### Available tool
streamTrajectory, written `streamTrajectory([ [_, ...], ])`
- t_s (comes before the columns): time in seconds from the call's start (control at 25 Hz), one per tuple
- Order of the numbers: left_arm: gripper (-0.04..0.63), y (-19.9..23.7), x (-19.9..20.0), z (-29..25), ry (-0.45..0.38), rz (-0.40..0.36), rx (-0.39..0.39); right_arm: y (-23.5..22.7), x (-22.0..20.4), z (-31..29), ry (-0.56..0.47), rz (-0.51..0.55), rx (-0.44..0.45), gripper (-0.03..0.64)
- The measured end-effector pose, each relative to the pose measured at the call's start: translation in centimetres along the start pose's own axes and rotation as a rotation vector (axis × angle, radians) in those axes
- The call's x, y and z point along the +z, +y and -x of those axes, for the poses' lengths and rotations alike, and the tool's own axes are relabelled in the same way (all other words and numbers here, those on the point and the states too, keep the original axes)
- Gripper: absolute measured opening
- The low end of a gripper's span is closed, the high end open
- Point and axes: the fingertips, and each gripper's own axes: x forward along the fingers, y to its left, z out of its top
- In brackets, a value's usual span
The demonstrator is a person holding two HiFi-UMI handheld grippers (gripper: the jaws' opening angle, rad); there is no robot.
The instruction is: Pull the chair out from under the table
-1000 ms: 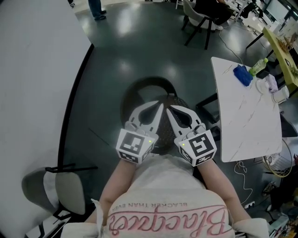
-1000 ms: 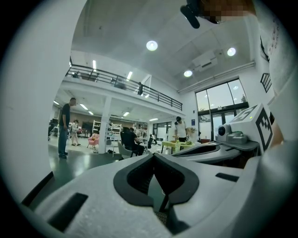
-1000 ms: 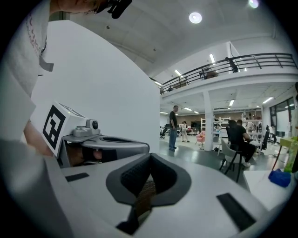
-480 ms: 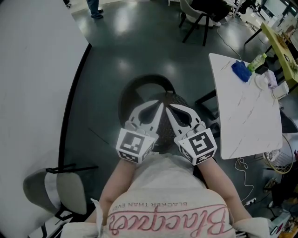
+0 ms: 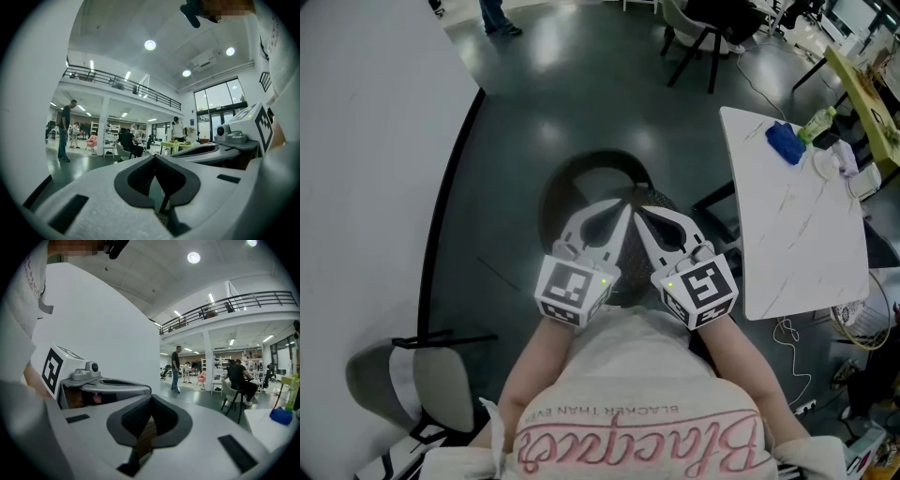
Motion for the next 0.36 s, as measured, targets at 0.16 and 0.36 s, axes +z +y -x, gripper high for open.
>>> streamTrajectory([
  [0.16,0.005,-0.05,0.06,0.11,-0.001,0.003,0.000,0.20,-0.04,0.12,0.003,0.005,0.002,0.003],
  [0.36,0.005,0.15,-0.12,0.12,0.001,0.002,-0.001,0.39,-0.18,-0.23,0.007,0.007,0.006,0.003],
])
